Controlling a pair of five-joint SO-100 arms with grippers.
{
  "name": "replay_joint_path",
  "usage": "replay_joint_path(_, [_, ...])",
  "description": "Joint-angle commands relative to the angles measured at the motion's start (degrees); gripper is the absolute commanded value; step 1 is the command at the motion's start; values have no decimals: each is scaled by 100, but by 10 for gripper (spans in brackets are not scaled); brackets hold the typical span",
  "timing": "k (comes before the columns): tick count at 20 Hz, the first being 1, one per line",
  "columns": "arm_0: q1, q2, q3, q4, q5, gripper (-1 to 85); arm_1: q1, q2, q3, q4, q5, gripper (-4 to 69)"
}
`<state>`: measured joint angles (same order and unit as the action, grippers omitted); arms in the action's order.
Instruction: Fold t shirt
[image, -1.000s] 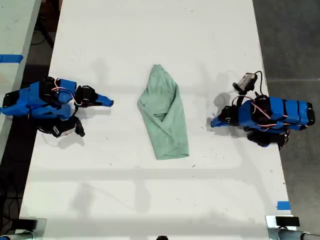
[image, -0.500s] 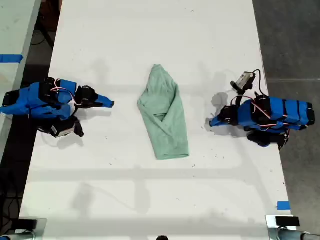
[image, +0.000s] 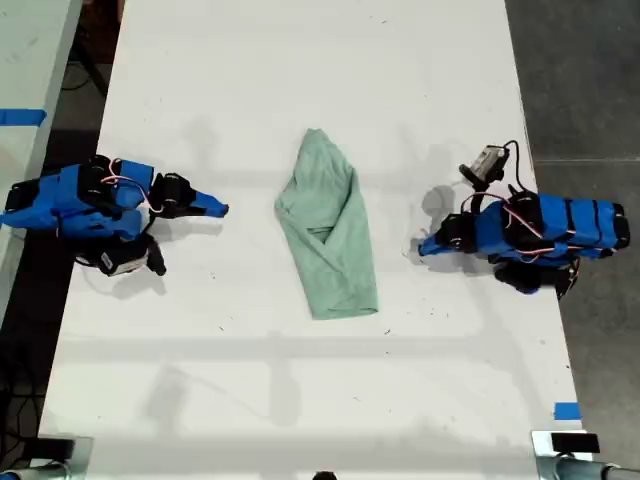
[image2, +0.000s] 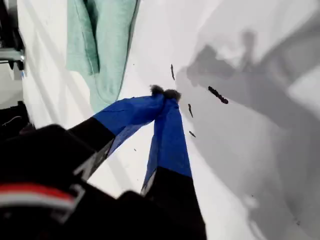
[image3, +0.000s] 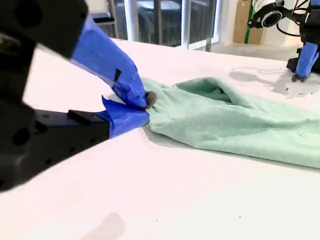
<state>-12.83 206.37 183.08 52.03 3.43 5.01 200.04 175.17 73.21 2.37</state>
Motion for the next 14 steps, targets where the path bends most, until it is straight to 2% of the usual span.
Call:
replay_joint_path(1, [9,35,35,-123,-88,-2,-149,88,193,-281,70,-13])
replay_joint_path(4, [0,35,53,-123,-88,-2,-97,88,220,-413,-88,-13])
replay_joint_path(14, [-9,35,53,-123,-88,-2,0,88,185,-149,-9,-14])
